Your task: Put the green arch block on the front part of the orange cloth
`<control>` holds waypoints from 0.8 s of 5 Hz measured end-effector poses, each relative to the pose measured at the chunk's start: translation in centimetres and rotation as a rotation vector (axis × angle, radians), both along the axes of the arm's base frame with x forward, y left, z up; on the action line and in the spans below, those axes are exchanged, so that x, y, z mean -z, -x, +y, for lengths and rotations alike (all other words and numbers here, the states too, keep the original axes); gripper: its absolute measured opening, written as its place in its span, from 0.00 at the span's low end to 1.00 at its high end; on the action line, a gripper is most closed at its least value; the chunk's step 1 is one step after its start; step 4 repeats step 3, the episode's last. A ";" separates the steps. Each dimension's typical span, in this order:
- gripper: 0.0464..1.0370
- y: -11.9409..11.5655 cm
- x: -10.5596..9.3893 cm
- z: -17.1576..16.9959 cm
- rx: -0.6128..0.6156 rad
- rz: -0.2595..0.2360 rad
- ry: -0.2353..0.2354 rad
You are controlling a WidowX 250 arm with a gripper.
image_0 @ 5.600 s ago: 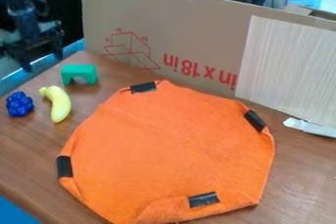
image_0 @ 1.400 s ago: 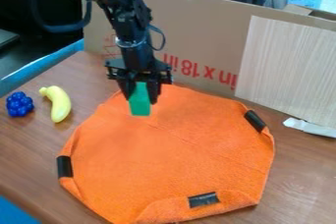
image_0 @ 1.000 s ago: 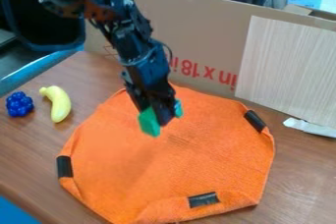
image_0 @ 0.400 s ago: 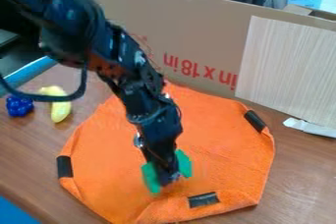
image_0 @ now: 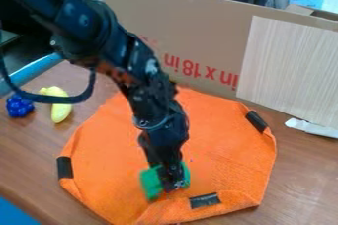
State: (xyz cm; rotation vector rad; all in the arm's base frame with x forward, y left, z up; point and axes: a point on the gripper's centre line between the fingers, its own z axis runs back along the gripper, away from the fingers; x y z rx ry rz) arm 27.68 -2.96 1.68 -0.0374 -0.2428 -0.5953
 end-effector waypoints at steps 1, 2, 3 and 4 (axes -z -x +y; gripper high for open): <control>0.97 0.0 0.1 0.1 0.005 0.005 -0.015; 0.96 0.2 -0.5 0.1 0.018 0.008 0.000; 0.96 0.5 -5.1 1.4 0.001 -0.061 0.028; 0.96 0.5 -5.1 1.4 0.001 -0.061 0.028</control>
